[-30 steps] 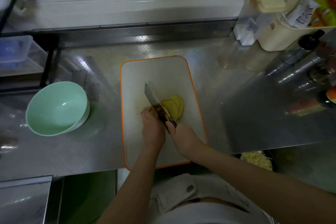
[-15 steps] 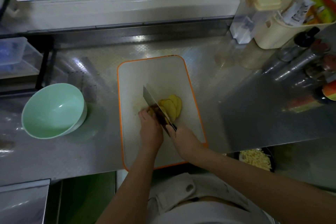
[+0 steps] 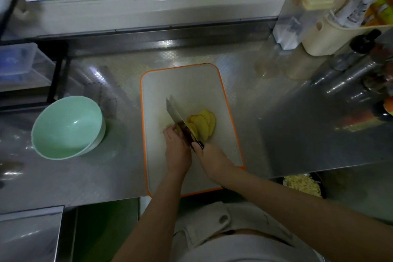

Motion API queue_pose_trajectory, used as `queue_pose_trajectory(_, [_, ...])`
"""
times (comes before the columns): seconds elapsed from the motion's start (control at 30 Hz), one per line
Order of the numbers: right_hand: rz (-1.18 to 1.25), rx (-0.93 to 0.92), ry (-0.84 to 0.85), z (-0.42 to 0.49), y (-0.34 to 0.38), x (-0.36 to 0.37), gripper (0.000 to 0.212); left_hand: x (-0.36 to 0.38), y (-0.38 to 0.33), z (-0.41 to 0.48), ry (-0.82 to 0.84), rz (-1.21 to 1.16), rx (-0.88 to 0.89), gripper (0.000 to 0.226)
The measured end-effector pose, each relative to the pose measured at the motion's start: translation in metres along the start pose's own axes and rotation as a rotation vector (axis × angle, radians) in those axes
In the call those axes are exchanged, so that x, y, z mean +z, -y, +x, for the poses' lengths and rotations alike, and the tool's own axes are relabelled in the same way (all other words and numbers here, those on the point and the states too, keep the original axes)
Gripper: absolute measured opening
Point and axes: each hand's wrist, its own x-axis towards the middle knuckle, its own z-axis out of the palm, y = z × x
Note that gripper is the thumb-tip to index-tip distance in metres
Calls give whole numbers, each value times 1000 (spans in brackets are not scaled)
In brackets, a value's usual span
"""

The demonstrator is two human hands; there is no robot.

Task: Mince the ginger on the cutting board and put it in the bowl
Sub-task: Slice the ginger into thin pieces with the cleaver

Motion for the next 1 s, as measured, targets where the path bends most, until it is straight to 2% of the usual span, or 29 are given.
queue_pose_trajectory(0.17, [-23, 26, 55, -10, -16, -6, 47, 0, -3, 0, -9, -38, -45, 31])
queue_pose_trajectory(0.3, [-38, 9, 8, -4, -12, -1, 48, 1, -3, 0, -4, -52, -37, 31])
queue_pose_trajectory(0.57, [-7, 21, 27, 0, -24, 10, 46, -1, -2, -3, -16, -108, -14, 31])
queue_pose_trajectory(1.0, [92, -168, -43, -9, -16, -21, 43, -6, 17, 0, -29, -274, 47, 30])
